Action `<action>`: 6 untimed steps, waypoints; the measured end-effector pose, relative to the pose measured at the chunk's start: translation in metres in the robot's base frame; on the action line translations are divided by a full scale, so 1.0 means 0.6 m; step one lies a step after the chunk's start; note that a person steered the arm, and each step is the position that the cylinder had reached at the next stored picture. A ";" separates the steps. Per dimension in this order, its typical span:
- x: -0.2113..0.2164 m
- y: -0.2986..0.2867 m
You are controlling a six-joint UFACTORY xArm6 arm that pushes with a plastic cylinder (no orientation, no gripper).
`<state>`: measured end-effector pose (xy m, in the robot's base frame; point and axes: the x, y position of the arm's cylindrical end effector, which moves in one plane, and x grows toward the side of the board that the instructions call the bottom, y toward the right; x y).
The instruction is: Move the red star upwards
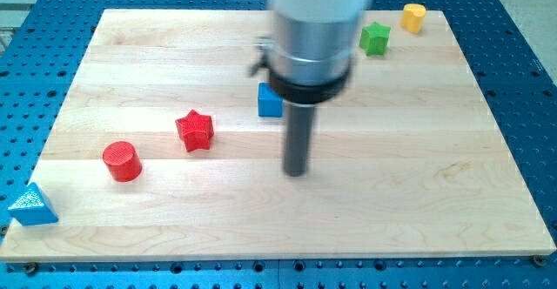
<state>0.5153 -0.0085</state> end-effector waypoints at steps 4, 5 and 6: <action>-0.094 -0.162; -0.173 -0.189; -0.260 -0.214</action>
